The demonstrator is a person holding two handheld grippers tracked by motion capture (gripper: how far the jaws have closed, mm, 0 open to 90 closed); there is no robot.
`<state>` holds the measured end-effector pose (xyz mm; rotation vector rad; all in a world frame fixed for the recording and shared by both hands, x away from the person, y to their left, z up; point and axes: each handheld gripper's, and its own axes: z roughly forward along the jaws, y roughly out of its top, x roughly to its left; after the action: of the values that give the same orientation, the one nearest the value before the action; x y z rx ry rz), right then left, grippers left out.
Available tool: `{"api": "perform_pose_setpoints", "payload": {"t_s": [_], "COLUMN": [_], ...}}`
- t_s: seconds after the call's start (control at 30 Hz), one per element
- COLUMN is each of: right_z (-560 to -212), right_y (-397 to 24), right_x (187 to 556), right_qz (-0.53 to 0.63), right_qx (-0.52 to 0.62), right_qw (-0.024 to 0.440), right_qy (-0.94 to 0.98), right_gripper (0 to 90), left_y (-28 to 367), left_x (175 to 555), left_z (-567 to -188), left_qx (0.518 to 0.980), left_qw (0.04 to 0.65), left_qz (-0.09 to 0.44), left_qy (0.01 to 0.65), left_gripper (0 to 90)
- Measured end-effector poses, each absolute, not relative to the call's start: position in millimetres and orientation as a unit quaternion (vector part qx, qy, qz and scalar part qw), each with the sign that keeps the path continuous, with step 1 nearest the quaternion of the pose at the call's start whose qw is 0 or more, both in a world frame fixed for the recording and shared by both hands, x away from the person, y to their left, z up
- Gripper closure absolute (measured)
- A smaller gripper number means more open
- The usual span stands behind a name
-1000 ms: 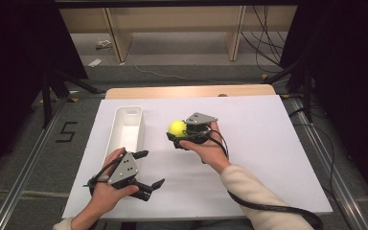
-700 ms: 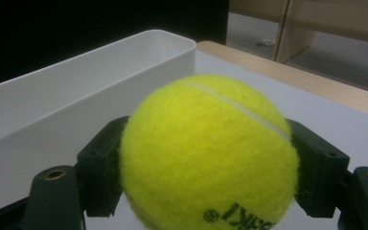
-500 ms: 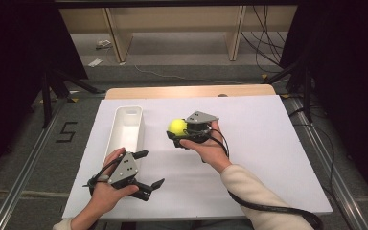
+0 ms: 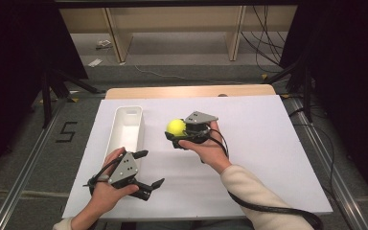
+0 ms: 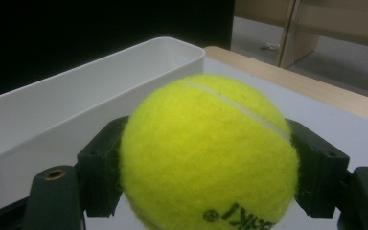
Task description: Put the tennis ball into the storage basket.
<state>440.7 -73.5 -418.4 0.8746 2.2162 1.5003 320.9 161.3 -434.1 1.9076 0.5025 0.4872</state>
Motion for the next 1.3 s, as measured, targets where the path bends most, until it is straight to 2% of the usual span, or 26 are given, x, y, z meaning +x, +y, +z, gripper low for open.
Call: {"api": "perform_pose_setpoints", "payload": {"t_s": [1.3], "right_z": [-410.8], "right_y": [-66.7], "right_x": [434.3], "right_qz": [0.537], "right_qx": [0.293], "right_qw": [0.160], "right_qy": [0.774], "right_gripper": [26.4], "left_y": [161.3], "left_x": [324.1], "left_z": [-436.3], "left_qx": [0.800], "left_qw": [0.522], "left_qz": [0.207], "left_qy": [0.212], "left_gripper": [0.0]}}
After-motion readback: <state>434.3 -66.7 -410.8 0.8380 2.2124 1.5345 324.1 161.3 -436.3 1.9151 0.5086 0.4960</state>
